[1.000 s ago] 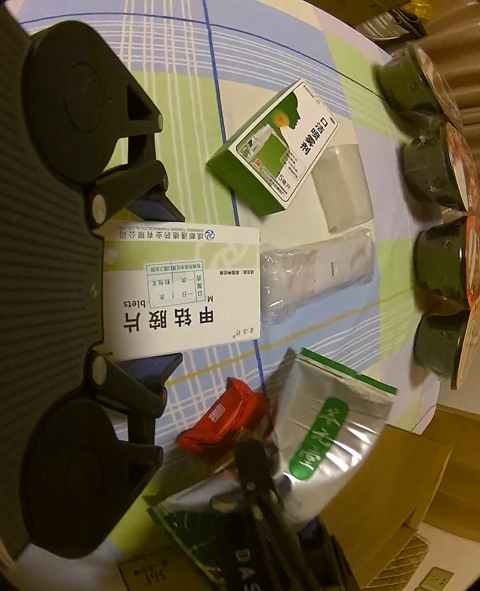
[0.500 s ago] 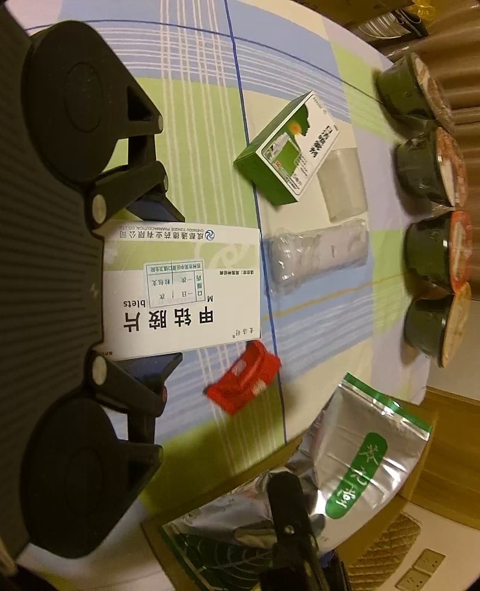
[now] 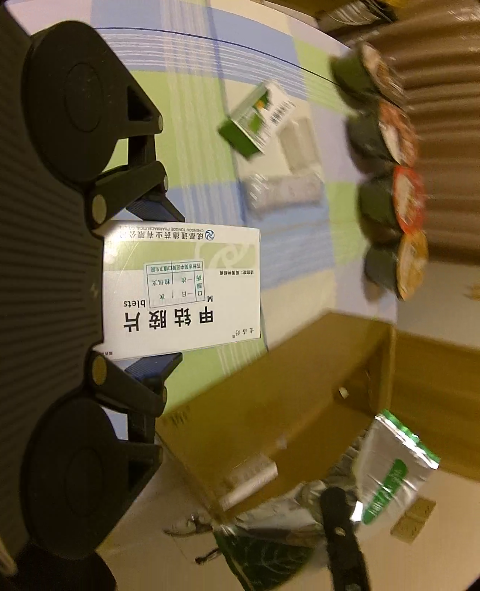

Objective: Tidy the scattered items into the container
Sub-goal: 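Lift and carry the medicine box and foil bag over the cardboard box, then open the left tool to drop the medicine box into the cardboard box while the right tool holds the bag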

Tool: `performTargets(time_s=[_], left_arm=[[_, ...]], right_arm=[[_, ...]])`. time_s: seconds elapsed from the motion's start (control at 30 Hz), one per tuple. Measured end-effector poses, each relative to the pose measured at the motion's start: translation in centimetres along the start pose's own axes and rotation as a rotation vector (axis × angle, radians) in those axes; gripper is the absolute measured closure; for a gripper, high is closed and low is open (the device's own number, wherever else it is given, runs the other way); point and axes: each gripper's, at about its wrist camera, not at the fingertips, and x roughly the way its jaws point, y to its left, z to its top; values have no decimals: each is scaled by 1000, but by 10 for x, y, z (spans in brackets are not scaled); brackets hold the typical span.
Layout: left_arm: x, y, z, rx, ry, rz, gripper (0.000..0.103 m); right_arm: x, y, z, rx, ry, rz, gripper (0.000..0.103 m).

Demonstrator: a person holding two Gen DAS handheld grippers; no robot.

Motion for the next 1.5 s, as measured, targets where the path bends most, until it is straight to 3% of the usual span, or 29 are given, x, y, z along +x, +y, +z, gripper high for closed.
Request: performTargets(time_s=[0.27,0.63,0.97,1.5], left_arm=[[-15,-68,39,97,-60,-57,36],[11,-134,77,178,-66,-111,36],[40,-149,84,185,-33,-134,36],[56,-152,87,179,-20,-146,36]], right_arm=[[-29,-46,-11,69,-34,-46,52],[-31,-90,-16,128,-46,-56,52],[-20,-117,-22,155,-29,-66,52],[-3,-120,-14,150,-21,-61,52]])
